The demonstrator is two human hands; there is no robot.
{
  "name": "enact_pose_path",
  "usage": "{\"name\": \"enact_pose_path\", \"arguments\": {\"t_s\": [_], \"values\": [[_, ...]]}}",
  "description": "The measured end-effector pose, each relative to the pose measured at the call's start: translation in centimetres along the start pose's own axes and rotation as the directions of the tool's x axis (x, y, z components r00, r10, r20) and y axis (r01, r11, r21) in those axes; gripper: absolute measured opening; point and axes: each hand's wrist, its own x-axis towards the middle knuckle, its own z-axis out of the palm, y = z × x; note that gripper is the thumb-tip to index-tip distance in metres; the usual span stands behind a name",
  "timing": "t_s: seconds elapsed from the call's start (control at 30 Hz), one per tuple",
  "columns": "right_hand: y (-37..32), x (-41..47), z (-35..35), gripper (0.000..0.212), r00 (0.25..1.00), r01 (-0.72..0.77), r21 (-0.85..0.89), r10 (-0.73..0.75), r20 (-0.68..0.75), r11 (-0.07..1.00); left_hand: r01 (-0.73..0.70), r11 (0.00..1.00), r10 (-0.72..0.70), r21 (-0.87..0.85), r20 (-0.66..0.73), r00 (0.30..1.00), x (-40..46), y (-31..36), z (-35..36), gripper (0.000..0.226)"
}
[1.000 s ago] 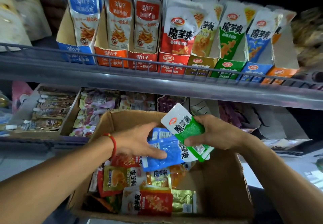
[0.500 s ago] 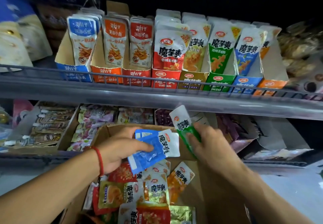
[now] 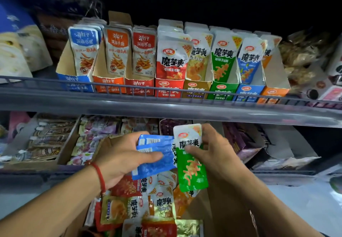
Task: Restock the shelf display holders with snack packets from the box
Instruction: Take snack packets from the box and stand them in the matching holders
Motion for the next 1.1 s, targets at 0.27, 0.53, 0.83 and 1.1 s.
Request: {"name": "enact_pose_path", "arguments": {"t_s": [0.27, 0.53, 0.83, 1.1], "values": [[-2.2, 0.1, -9.6, 0.020, 0.923, 0.160, 0.398, 0.006, -0.386, 0.903, -0.220, 0.936, 0.265, 0.276, -0.138, 0.954, -0.7, 1.8, -1.2, 0.021], [-6.6, 6.7, -16.2, 0.030, 0.634, 0.288, -0.184, -0.331, -0.699, 0.940, -0.263, 0.961, 0.276, 0.085, -0.262, 0.925, -0.6, 3.4, -1.2, 0.021], [-4.8, 13.2, -15.9, 0.022, 0.871, 0.148, -0.376, -0.301, -0.388, 0.915, -0.273, 0.959, 0.245, -0.076, -0.263, 0.933, 0.1, 4.1, -1.2, 0.022], [-4.2, 15.0, -16.5, 0.037, 0.798, 0.130, -0.600, -0.442, -0.409, 0.789, -0.262, 0.939, 0.211, -0.224, -0.229, 0.950, 0.2, 4.4, -1.2, 0.031]]}}
